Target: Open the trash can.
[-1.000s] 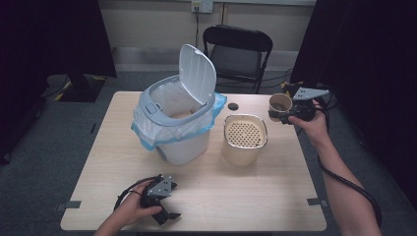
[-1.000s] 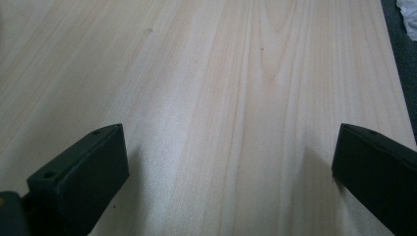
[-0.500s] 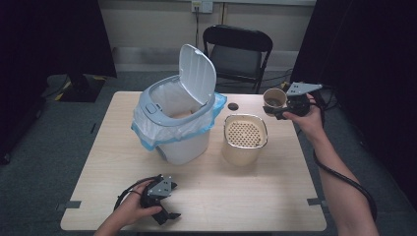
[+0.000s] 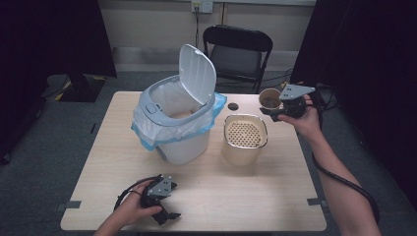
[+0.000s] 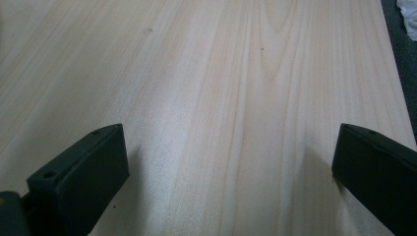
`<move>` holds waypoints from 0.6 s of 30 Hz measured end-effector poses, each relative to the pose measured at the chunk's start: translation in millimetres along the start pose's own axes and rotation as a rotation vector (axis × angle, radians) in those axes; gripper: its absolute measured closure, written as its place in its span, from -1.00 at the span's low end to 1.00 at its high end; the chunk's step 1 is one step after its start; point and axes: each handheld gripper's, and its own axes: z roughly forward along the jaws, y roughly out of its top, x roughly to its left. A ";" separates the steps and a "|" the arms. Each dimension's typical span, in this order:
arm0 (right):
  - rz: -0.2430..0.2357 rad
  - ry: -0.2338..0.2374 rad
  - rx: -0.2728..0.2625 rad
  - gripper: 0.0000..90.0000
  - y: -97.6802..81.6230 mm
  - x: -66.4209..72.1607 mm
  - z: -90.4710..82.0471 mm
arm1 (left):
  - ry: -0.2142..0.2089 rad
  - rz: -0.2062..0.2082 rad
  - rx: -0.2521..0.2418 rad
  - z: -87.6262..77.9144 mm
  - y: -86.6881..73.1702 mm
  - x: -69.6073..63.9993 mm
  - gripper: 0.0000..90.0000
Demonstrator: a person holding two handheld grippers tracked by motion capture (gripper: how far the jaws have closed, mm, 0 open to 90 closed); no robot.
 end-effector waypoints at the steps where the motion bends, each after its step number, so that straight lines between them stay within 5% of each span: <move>1: -0.026 -0.017 0.004 -0.42 2.3 2.1 -0.4 | 0.000 0.000 0.000 0.0 0.0 0.0 -1.00; 7: -0.122 -0.069 0.007 -0.42 8.6 8.2 -2.5 | -0.001 0.001 -0.005 0.3 0.1 0.0 -1.00; 14: -0.339 -0.110 0.087 -0.41 19.1 23.7 1.7 | 0.000 0.001 0.000 0.0 0.0 0.1 -1.00; 16: -0.358 -0.114 0.099 -0.41 20.1 25.1 2.2 | 0.000 0.000 0.000 0.0 0.0 0.0 -1.00; 17: -0.392 -0.128 0.125 -0.41 21.7 28.6 3.7 | 0.000 0.000 0.000 0.0 0.0 0.0 -1.00; 18: -0.489 -0.152 0.175 -0.41 23.4 34.5 5.9 | 0.000 0.000 0.000 0.0 0.0 0.0 -1.00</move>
